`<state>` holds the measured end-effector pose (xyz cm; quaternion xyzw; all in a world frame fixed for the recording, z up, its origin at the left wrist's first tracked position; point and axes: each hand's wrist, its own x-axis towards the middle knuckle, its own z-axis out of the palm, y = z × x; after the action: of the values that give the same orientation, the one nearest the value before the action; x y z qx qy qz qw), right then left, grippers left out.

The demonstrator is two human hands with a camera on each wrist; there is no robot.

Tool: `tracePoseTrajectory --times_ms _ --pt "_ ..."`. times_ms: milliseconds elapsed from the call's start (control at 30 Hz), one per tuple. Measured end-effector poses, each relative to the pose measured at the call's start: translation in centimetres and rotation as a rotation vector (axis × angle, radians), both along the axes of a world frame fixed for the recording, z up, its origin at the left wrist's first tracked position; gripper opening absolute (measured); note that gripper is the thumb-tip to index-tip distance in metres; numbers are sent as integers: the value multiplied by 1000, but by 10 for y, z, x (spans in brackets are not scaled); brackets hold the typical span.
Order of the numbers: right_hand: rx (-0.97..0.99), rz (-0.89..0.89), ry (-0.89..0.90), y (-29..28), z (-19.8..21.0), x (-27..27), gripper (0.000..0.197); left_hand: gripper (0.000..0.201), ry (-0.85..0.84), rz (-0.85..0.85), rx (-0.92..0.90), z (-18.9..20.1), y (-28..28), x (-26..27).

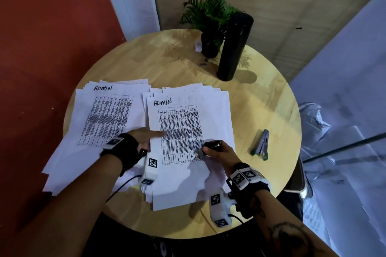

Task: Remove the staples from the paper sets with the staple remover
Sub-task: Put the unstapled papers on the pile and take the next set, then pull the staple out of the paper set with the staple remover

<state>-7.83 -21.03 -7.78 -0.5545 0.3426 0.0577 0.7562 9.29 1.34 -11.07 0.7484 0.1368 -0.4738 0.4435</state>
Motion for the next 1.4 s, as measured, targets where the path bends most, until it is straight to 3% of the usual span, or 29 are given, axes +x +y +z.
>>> tracePoseTrajectory --times_ms 67,167,300,500,600,667,733,800,967,1000,1100,1133,1233,1333,1400 --pt "3 -9 -1 0 2 0 19 105 -64 18 -55 -25 1 0" --pt "6 -19 1 2 9 -1 19 58 -354 79 5 20 -21 -30" --pt "-36 -80 -16 -3 22 0 16 41 -596 152 -3 38 -26 -56" --pt "-138 -142 -157 -36 63 10 20 41 -670 215 -166 75 -28 -61" --pt "-157 -66 -229 -58 95 24 19 36 -671 277 -285 97 -34 -61" --pt "-163 15 -243 -68 116 32 20 44 -659 311 -333 104 -34 -56" --pt "-202 80 -245 -74 137 37 19 31 -650 323 -356 113 -32 -51" --pt "-277 102 -257 -76 153 39 17 36 -651 309 -411 119 -25 -44" --pt "-303 214 -304 -79 178 37 21 13 -702 253 -427 128 -15 -29" --pt "-297 253 -312 -78 183 36 24 15 -714 244 -428 133 -18 -31" --pt "-266 316 -351 -70 198 36 25 48 -709 210 -464 148 -22 -33" --pt "-264 308 -371 -67 203 36 29 48 -711 202 -473 149 -19 -31" --pt "-242 255 -420 -61 215 36 37 22 -700 182 -452 156 -8 -26" --pt "-235 259 -472 -59 227 31 51 18 -790 300 -429 170 1 -16" --pt "-250 260 -495 -60 235 28 44 24 -947 455 -433 190 8 -7"
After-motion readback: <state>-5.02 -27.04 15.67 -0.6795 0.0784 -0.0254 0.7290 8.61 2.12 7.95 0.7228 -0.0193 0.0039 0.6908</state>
